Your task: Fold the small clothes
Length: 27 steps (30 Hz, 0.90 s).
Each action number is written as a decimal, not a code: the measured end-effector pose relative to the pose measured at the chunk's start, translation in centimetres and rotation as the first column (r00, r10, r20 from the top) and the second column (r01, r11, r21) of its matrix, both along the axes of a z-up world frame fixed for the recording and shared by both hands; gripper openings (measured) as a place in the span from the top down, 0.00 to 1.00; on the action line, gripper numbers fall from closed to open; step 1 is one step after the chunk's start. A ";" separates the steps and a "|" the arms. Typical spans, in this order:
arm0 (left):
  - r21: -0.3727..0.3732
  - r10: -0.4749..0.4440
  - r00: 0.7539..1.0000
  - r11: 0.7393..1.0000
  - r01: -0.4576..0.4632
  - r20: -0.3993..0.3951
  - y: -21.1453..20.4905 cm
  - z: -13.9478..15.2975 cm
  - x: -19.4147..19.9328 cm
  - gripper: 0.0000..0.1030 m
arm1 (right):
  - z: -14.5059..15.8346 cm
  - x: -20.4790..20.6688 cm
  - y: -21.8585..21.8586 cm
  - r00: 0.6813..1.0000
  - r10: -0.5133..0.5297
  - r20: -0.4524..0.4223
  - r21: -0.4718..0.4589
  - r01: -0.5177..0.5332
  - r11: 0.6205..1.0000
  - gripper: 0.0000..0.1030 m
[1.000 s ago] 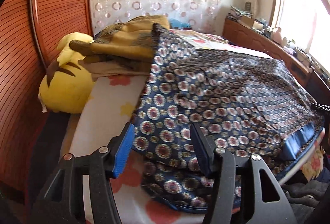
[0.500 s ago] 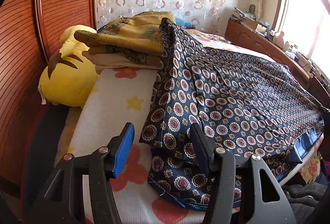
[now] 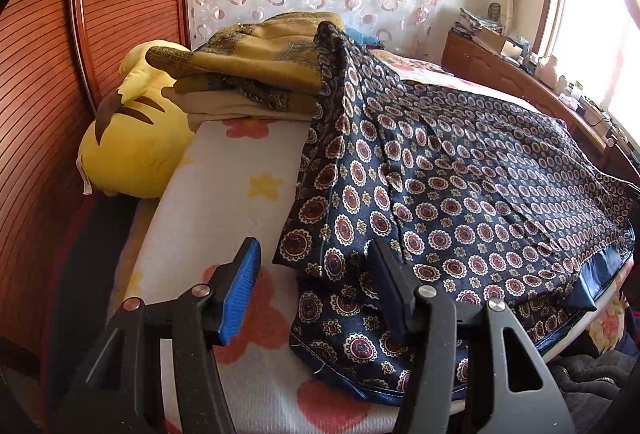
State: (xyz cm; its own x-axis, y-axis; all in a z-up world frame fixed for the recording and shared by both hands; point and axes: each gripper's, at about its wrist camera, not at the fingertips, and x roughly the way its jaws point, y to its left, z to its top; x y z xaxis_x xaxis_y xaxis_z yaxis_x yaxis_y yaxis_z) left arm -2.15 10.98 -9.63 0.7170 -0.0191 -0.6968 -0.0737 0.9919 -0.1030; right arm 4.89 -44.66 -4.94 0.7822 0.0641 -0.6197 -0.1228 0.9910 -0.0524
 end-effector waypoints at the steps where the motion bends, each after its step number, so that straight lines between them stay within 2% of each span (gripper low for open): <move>1: -0.001 0.001 1.000 1.000 -0.001 -0.003 0.0 -0.1 0.0 0.45 | 0.0 0.0 0.5 1.000 0.012 0.000 0.001 -0.012 1.000 0.68; 5: -0.004 -0.005 1.000 1.000 0.005 -0.010 0.0 -0.4 0.0 0.45 | -1.1 0.5 3.0 0.995 0.090 -0.037 0.018 -0.089 0.996 0.67; 9: -0.005 -0.012 1.000 1.000 0.012 -0.006 0.1 -0.4 -0.2 0.45 | -2.8 1.3 6.3 0.982 0.171 -0.075 0.042 -0.169 0.985 0.60; 12: 0.000 -0.020 1.000 1.000 0.020 0.004 -0.1 -0.2 -0.5 0.45 | -4.1 1.8 8.6 0.970 0.223 -0.102 0.022 -0.221 0.975 0.59; 13: -0.001 -0.023 1.000 1.000 0.023 0.004 -0.1 -0.2 -0.6 0.45 | -4.4 1.9 9.2 0.969 0.225 -0.106 0.001 -0.226 0.974 0.59; 15: -0.012 -0.033 0.999 0.999 0.033 0.001 -0.2 -0.4 -0.8 0.51 | -4.8 2.1 10.0 0.971 0.223 -0.091 -0.018 -0.226 0.974 0.56; 25: -0.018 -0.038 0.999 0.999 0.038 -0.006 -0.9 -0.4 -1.3 0.52 | -6.2 2.0 9.3 0.974 0.220 -0.062 0.016 -0.219 0.975 0.43; 26: -0.038 -0.042 0.999 0.998 0.042 -0.001 -0.8 -0.4 -1.2 0.60 | -6.2 1.7 9.3 0.975 0.216 -0.058 0.018 -0.215 0.976 0.43; 27: -0.048 -0.050 0.999 0.998 0.050 0.001 -0.7 -0.4 -1.2 0.74 | -6.4 1.2 9.1 0.975 0.214 -0.051 0.020 -0.213 0.977 0.42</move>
